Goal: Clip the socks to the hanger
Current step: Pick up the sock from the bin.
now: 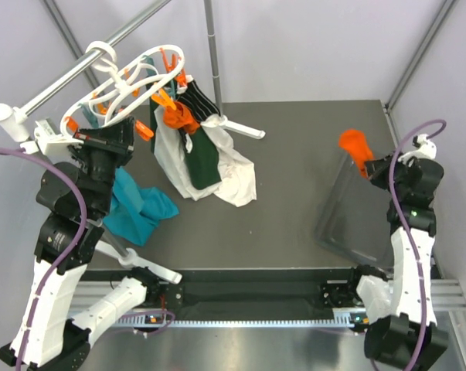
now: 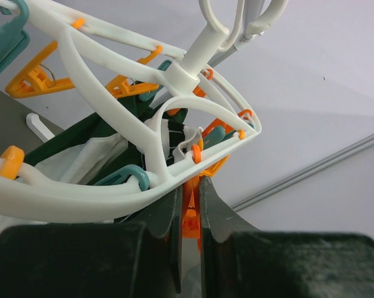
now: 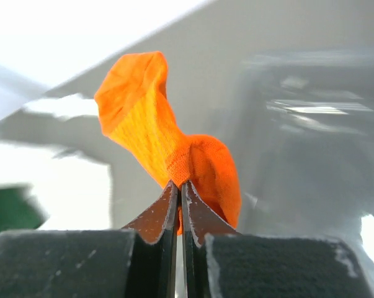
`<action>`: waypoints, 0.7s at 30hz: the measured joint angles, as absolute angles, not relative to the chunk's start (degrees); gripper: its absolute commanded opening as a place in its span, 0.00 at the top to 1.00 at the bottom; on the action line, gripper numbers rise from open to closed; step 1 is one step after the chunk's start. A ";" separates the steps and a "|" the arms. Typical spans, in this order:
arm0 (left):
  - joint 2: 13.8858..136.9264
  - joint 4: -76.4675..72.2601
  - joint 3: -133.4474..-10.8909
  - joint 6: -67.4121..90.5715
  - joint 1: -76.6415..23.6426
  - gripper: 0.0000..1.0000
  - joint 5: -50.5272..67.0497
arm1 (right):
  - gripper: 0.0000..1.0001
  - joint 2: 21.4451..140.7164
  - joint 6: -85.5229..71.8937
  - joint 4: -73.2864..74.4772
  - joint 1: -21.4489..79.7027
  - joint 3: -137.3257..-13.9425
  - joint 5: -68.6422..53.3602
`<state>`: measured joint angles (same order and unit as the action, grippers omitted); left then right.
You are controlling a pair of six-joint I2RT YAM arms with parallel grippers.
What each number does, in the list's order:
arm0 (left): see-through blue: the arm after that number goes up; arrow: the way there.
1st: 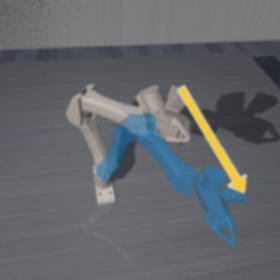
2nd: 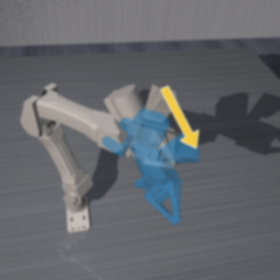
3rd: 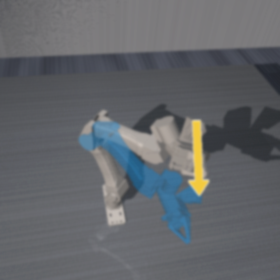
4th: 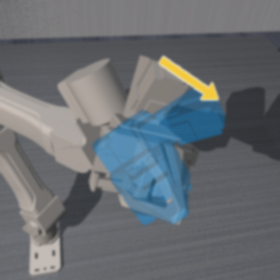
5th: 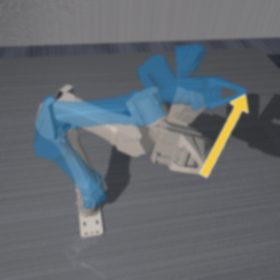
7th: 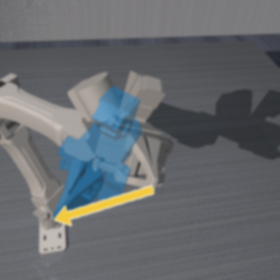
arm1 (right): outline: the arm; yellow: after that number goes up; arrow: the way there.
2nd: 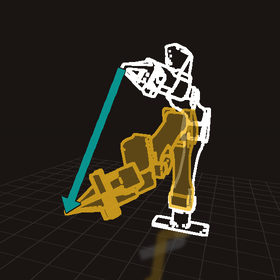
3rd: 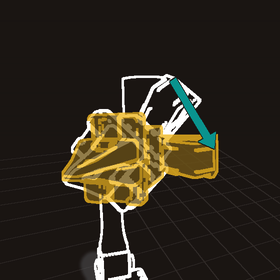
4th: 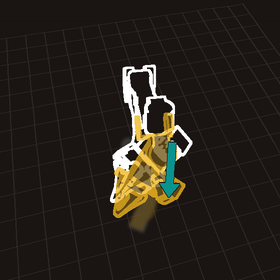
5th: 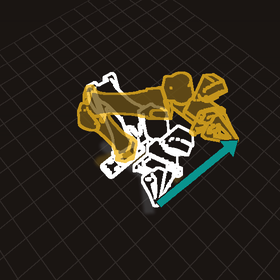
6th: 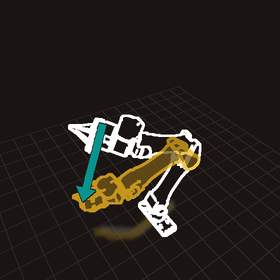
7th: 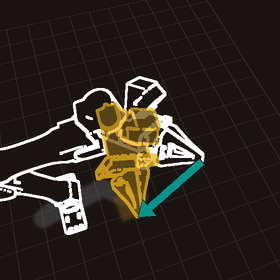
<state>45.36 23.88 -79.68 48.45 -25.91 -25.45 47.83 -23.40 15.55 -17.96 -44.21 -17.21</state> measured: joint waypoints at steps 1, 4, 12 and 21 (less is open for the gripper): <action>45.36 23.81 -79.66 48.53 -25.89 1.00 -25.36 | 1.00 46.46 -23.57 14.94 -17.76 -44.12 -20.53; 45.34 23.51 -79.44 48.77 -25.89 1.00 -25.34 | 1.00 43.00 -25.76 10.96 -15.42 -42.74 -31.42; 45.34 23.11 -79.29 49.63 -25.85 1.00 -24.91 | 1.00 45.60 -31.46 2.72 14.39 -43.77 -38.33; 45.34 23.14 -79.31 49.63 -25.85 1.00 -24.93 | 1.00 52.42 -25.85 13.80 29.06 -55.68 -21.23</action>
<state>45.34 23.14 -79.31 49.63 -25.85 -24.93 52.42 -25.85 13.80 29.06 -55.68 -21.23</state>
